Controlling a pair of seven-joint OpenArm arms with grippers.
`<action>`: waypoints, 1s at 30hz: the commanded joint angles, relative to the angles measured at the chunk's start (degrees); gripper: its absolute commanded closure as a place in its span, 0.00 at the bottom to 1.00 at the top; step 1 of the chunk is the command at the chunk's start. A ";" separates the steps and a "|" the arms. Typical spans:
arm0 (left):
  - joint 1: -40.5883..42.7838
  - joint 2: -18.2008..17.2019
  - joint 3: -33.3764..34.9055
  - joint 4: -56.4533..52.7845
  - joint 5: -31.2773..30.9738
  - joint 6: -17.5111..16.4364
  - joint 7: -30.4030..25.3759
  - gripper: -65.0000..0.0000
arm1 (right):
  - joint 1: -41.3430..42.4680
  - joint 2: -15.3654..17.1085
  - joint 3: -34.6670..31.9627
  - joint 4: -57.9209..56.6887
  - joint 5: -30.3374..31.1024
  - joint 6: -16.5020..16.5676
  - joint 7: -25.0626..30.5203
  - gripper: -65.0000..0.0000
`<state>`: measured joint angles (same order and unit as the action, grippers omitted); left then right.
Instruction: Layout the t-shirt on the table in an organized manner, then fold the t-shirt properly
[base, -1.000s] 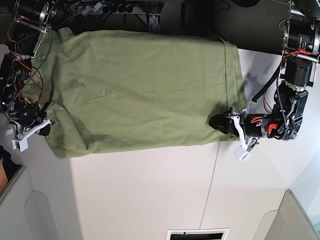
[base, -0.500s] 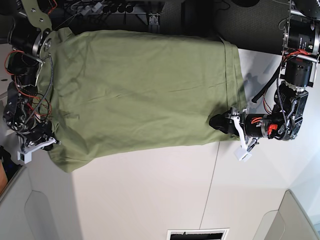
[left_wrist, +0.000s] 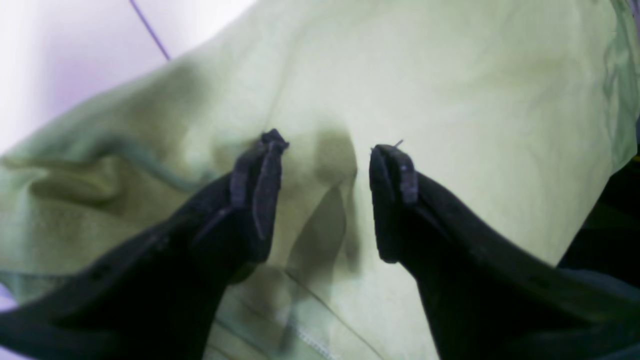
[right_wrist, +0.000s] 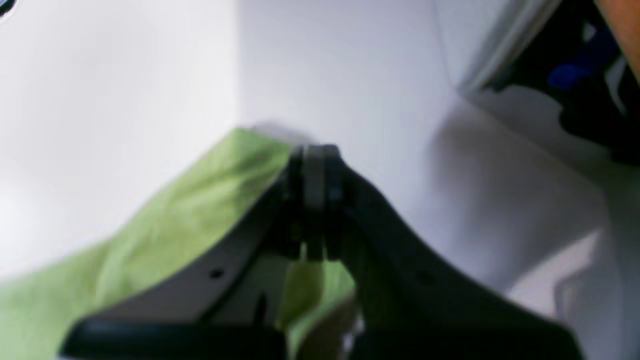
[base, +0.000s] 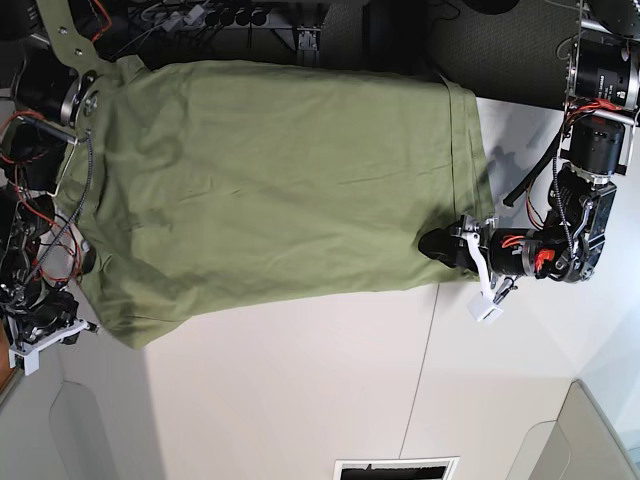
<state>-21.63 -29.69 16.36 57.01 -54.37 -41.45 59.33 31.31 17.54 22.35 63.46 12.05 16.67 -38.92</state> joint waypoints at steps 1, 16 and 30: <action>-0.13 -0.94 0.11 -0.24 5.16 1.45 3.67 0.49 | 0.26 0.87 0.02 3.52 1.64 0.85 -0.57 1.00; -0.11 -0.94 0.11 -0.24 4.00 1.45 3.52 0.49 | -10.64 0.07 -2.21 -8.31 4.44 3.52 5.70 1.00; -0.44 -0.92 0.11 -0.24 15.26 1.97 -2.25 0.49 | 3.98 0.11 -6.73 -12.35 -1.01 2.62 5.70 1.00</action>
<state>-21.82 -29.65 16.32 57.19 -45.67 -42.41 53.25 33.21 16.93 15.59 49.93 10.59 19.44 -34.94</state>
